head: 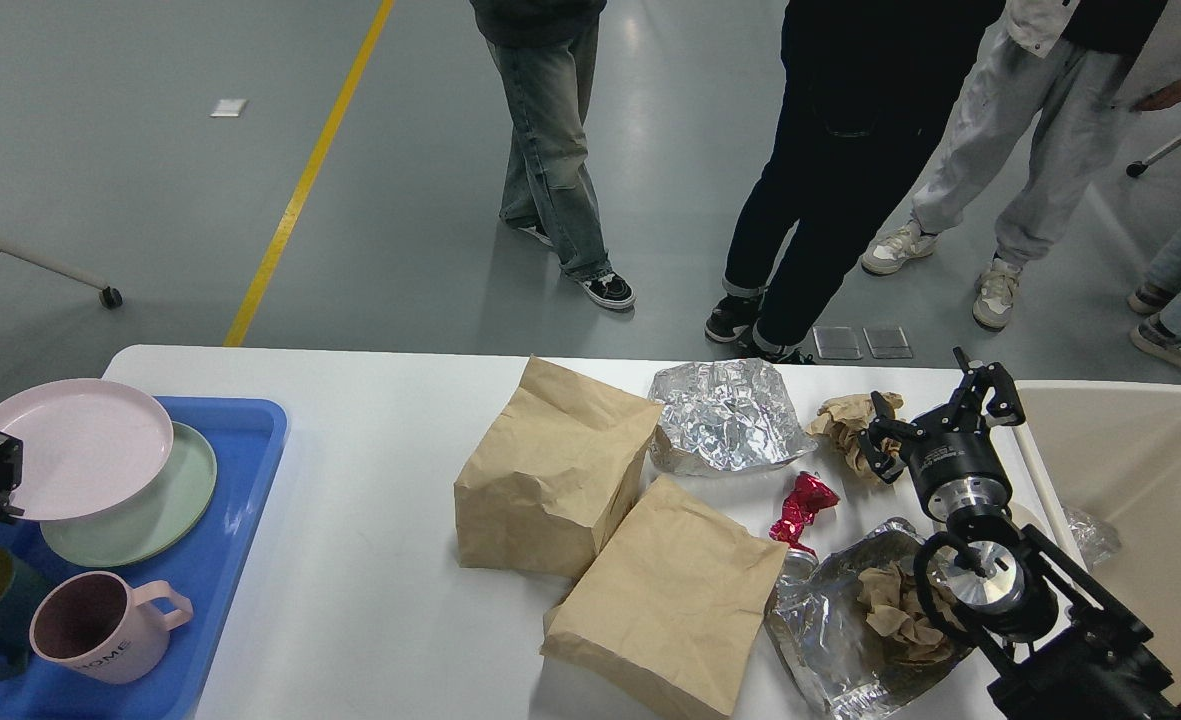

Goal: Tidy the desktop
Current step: 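Lift the pink plate and lay it on the green plate in the tray, then open and raise the left gripper away from the tray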

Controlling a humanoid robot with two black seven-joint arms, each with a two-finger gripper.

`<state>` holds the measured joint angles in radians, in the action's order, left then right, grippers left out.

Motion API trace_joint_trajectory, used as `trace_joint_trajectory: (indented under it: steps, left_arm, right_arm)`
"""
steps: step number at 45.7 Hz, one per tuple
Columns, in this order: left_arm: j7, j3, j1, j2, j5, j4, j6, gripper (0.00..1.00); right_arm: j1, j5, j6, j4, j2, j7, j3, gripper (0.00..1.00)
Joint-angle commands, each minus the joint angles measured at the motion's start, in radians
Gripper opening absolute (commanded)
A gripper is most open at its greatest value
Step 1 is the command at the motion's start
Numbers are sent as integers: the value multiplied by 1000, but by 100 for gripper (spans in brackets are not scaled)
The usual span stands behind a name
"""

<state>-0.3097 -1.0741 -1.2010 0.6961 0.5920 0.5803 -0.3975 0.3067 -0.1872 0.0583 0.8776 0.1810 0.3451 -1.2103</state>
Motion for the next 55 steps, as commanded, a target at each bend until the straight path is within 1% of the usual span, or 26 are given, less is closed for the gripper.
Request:
trace_joint_trajectory:
  steps: [1, 11, 13, 15, 19, 24, 27, 30, 32, 37, 40, 41, 44, 50, 53, 55]
  left_arm:
    - [3, 6, 21, -20, -6, -2, 11, 0]
    - [3, 31, 57, -35, -8, -13, 12, 0]
    - [3, 36, 57, -33, -8, -13, 12, 3]
    - [4, 37, 57, -33, -8, -13, 12, 9]
    - [7, 37, 57, -33, -8, -13, 12, 27]
    - [7, 37, 57, -33, -11, -13, 12, 47]
    - [7, 37, 55, -33, -12, -13, 14, 56]
    - [9, 36, 55, -32, -12, -13, 14, 67]
    - [9, 36, 51, -30, -12, -13, 14, 73]
    - [4, 37, 35, -26, -14, -10, -3, 82]
    - [-2, 36, 8, -21, -18, -10, -4, 88]
    - [-3, 36, -12, -20, -20, -8, -4, 92]
    - [-5, 36, -64, -13, -20, -7, -9, 95]
    - [-3, 54, -185, 6, -20, -5, -9, 96]
    - [-2, 120, -229, 14, -20, -7, -9, 96]
    - [10, 193, -232, 13, -20, -7, -9, 96]
  right_arm:
    - [-1, 0, 0, 0, 0, 0, 0, 100]
    - [0, 0, 0, -2, 0, 0, 0, 100]
    - [-1, 0, 0, 0, 0, 0, 0, 100]
    - [-1, 0, 0, -2, 0, 0, 0, 100]
    - [0, 0, 0, -2, 0, 0, 0, 100]
    - [0, 0, 0, -2, 0, 0, 0, 100]
    - [0, 0, 0, -2, 0, 0, 0, 100]
    - [-1, 0, 0, -2, 0, 0, 0, 100]
    - [-1, 0, 0, -2, 0, 0, 0, 100]
    - [-1, 0, 0, -2, 0, 0, 0, 100]
    - [0, 0, 0, -2, 0, 0, 0, 100]
    - [-1, 0, 0, -2, 0, 0, 0, 100]
    - [0, 0, 0, -2, 0, 0, 0, 100]
    - [-1, 0, 0, -2, 0, 0, 0, 100]
    - [-1, 0, 0, -2, 0, 0, 0, 100]
    - [0, 0, 0, -2, 0, 0, 0, 100]
